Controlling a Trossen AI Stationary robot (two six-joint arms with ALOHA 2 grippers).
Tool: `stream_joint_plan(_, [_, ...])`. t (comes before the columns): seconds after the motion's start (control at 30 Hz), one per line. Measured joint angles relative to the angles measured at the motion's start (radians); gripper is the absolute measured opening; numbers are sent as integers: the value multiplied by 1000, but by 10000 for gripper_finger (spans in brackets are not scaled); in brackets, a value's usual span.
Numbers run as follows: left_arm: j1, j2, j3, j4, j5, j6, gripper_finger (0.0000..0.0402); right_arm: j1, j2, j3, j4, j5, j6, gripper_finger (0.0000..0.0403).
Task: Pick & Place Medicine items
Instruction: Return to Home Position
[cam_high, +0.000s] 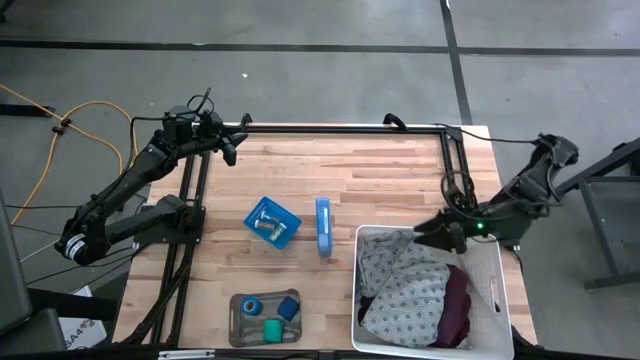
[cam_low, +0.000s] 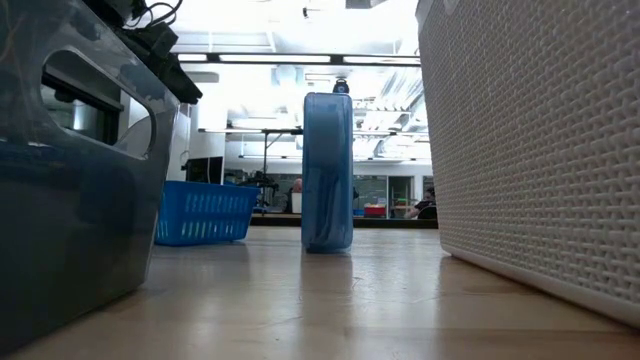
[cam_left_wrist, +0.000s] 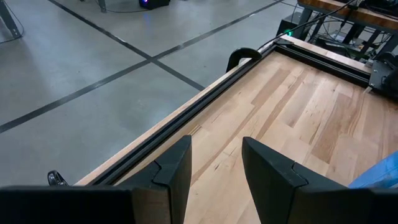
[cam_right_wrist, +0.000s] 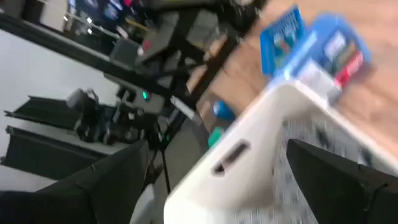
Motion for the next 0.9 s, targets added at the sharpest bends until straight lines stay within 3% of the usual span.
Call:
stream_joint_plan(0.33, [0, 0, 0, 0, 0, 0, 136, -295, -1, 0, 107, -133, -274, 369])
stream_joint_plan(0.9, [0, 0, 0, 0, 0, 0, 136, -613, 56, 0, 238, -135, -517, 369])
